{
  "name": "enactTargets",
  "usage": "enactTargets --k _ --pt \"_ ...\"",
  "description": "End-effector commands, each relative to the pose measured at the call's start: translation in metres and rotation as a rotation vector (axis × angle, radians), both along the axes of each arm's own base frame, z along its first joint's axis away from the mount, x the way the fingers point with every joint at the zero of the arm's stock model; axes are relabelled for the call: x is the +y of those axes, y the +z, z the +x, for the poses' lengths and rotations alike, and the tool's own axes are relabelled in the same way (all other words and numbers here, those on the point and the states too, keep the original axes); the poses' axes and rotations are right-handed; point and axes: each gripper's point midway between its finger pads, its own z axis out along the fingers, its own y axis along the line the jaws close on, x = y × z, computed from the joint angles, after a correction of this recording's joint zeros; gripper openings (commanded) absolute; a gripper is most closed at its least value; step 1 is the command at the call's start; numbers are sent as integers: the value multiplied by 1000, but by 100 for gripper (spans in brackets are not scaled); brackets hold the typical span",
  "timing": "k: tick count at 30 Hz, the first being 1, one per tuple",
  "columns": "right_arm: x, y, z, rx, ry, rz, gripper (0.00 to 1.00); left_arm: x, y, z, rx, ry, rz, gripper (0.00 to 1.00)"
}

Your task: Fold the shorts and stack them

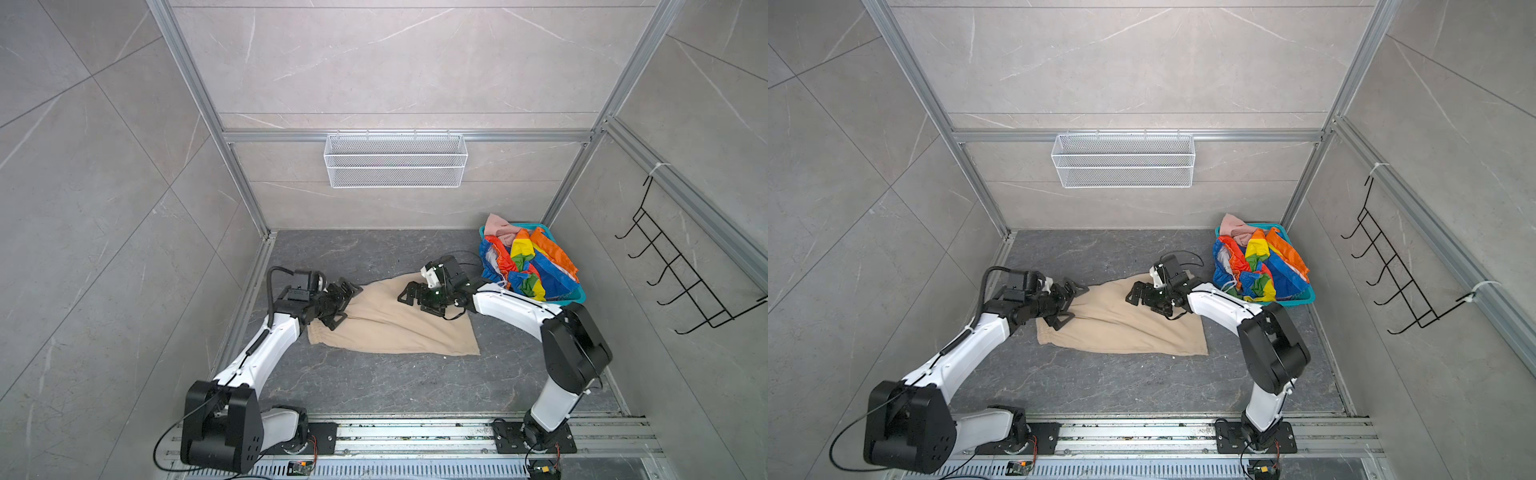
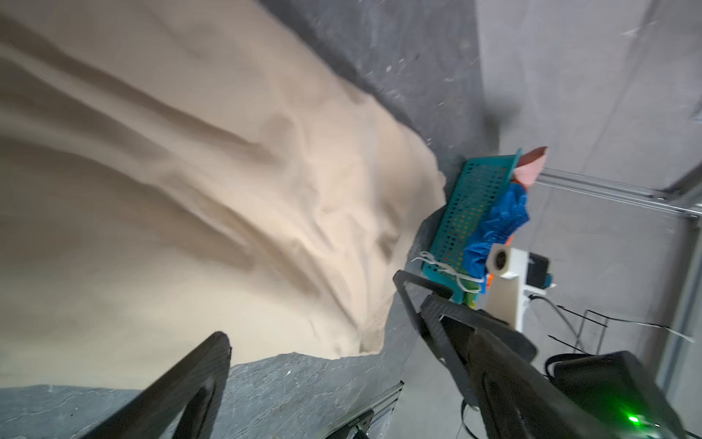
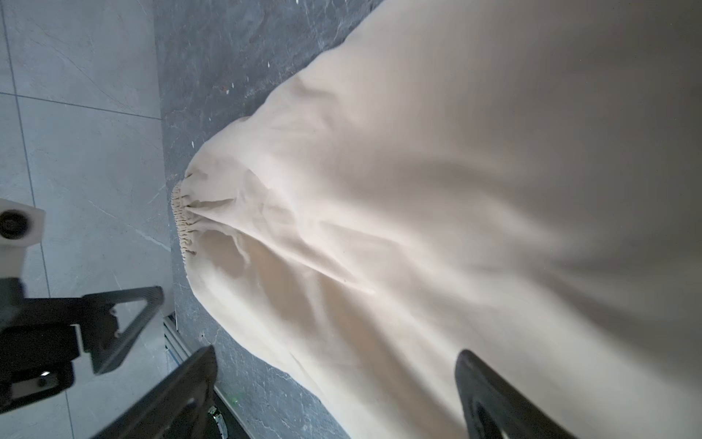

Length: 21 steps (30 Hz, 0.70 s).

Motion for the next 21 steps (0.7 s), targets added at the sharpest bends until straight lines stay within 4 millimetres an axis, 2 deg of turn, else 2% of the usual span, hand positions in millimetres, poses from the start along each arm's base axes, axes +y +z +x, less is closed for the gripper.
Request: enactTargets --k 1,6,13,16,19,21 --pt "9 -3 19 -6 7 18 99 9 -19 -2 29 29 53 99" --pt "-12 -42 37 54 -23 -8 99 34 -60 -28 145 -9 198 99" --pt "-47 -73 50 89 -48 -81 99 74 -105 -51 278 49 192 99" --pt "-58 -74 51 86 -52 -104 99 86 -110 -53 302 59 197 99" --pt "-61 -57 53 46 -46 -110 99 93 -105 -50 295 56 218 99" --pt "-62 -36 55 11 -43 -102 99 97 -92 -44 260 48 243 99"
